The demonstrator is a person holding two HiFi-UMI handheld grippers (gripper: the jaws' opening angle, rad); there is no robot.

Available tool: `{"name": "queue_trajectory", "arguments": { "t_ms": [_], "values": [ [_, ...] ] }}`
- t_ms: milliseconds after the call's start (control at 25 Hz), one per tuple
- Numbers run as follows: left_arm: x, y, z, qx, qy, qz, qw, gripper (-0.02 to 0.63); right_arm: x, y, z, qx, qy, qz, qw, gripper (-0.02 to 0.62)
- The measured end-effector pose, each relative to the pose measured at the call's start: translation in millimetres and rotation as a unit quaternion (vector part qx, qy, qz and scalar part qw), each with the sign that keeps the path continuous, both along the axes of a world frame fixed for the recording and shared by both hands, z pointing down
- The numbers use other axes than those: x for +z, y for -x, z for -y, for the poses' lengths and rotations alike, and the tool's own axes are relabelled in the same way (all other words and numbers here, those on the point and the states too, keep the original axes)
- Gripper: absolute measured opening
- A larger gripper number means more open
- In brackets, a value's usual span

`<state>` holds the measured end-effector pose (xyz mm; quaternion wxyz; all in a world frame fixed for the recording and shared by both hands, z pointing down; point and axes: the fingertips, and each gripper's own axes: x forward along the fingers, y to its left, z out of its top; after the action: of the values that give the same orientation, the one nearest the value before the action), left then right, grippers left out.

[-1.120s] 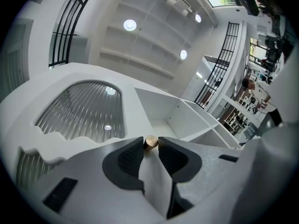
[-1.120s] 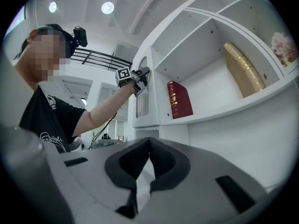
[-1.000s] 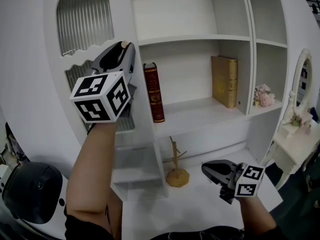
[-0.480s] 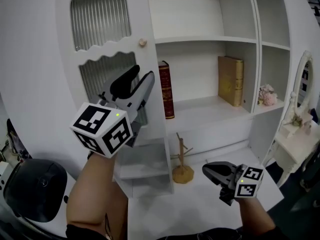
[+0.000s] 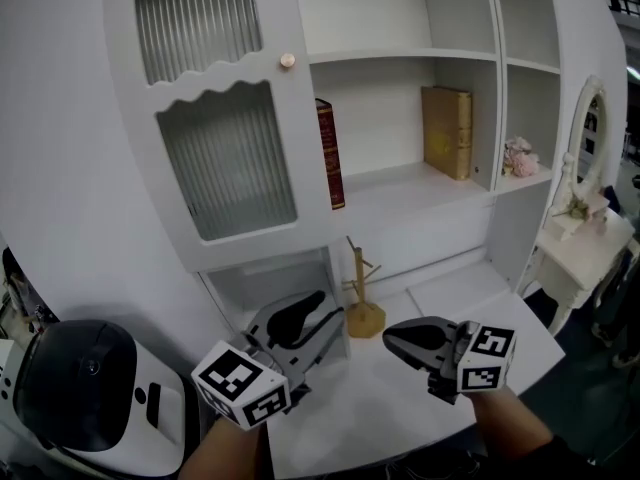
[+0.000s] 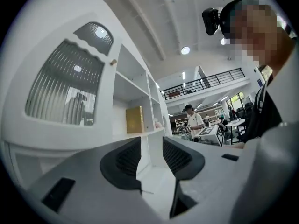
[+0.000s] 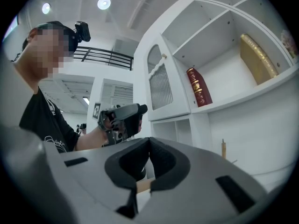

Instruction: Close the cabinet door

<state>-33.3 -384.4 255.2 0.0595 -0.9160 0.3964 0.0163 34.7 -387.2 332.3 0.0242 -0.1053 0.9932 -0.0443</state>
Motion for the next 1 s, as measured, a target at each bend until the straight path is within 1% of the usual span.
{"name": "queue_trajectory", "arguments": {
  "t_ms": [120,280,360,440,480,520,600,720,800,1000],
  "values": [
    [39,-3,-23,0.001,0.046,-0.023,0.9987,0.144,10,8,-19,-0.003,0.003,-0.007,1.0,0.005],
    [100,-8,-52,0.003,0.102,-0.029,0.9943,0.143,31,12,-38,0.009,0.018,-0.001,1.0,0.005],
    [125,-4,-63,-0.007,0.128,-0.05,0.9905,0.141,44,14,-46,0.014,0.034,-0.004,0.999,0.005],
    [142,2,-71,-0.025,0.146,-0.078,0.9859,0.141,56,15,-51,0.02,0.048,-0.007,0.999,0.005],
    [149,4,-75,-0.032,0.15,-0.091,0.9839,0.14,61,15,-53,0.024,0.055,-0.006,0.998,0.005],
    [154,6,-79,-0.037,0.152,-0.101,0.9826,0.124,65,14,-56,0.028,0.061,-0.004,0.998,0.005],
    [162,11,-84,-0.044,0.152,-0.109,0.9814,0.068,71,15,-62,0.029,0.069,-0.002,0.997,0.005],
    [160,19,-91,-0.052,0.149,-0.121,0.9801,0.003,75,21,-73,0.026,0.066,-0.01,0.997,0.005],
    [152,22,-98,-0.047,0.14,-0.127,0.9809,0.003,73,25,-81,0.022,0.058,-0.006,0.998,0.005],
    [134,26,-112,-0.04,0.116,-0.118,0.9854,0.003,63,33,-98,0.007,0.038,-0.006,0.999,0.005]
  ]
}}
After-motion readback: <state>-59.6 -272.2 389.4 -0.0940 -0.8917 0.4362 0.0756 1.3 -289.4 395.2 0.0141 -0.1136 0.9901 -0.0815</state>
